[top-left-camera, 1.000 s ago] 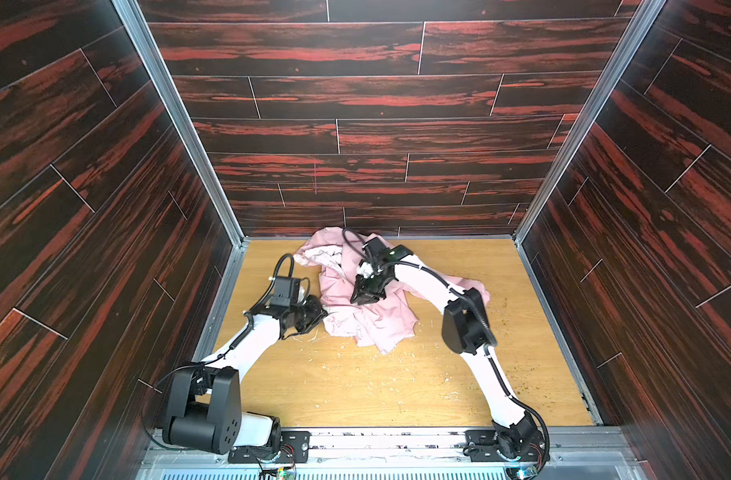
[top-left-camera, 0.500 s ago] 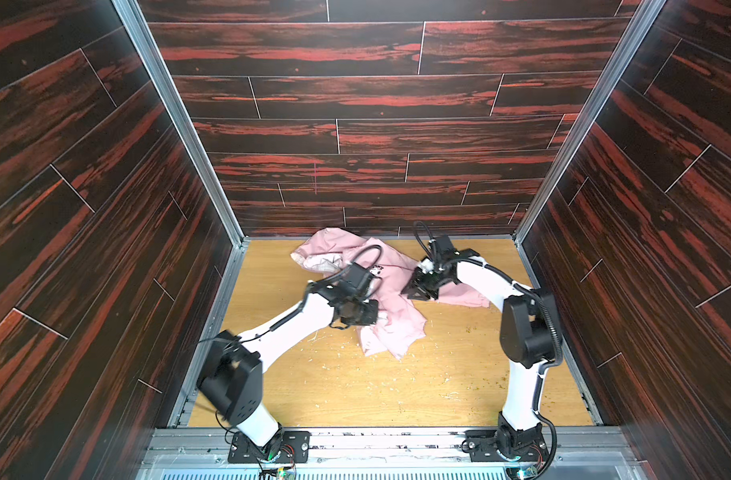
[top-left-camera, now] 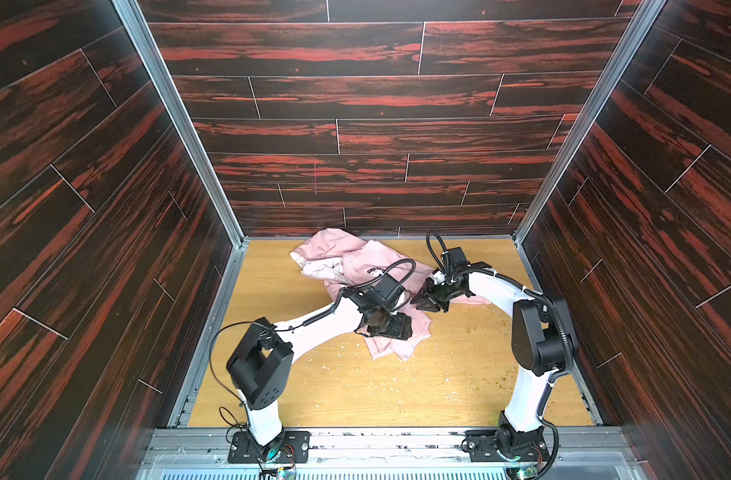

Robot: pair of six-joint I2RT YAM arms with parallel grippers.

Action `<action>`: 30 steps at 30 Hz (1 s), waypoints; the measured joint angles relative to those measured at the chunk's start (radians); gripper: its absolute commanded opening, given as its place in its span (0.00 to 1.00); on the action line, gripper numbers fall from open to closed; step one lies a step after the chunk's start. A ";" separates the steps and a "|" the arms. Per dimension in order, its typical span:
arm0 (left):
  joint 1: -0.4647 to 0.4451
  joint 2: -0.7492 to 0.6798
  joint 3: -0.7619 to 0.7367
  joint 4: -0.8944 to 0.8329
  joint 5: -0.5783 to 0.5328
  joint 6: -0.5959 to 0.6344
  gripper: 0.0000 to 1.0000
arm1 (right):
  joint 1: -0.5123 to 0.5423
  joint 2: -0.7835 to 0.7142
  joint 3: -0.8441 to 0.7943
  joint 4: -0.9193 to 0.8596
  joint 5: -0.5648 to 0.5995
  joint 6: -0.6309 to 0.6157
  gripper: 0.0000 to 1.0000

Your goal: Zip up the jacket

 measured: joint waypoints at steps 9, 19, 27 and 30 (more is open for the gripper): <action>0.137 -0.159 -0.139 0.077 0.045 -0.089 0.80 | 0.110 -0.001 -0.003 0.000 -0.040 -0.004 0.40; 0.243 -0.158 -0.249 0.074 0.051 -0.251 0.81 | 0.210 0.000 0.055 -0.037 -0.018 -0.008 0.45; 0.393 -0.142 -0.329 0.166 0.106 -0.417 0.81 | 0.285 0.001 0.114 -0.094 0.078 -0.080 0.43; 0.415 -0.115 -0.328 0.225 0.135 -0.455 0.81 | 0.323 0.000 0.150 -0.116 0.128 -0.123 0.43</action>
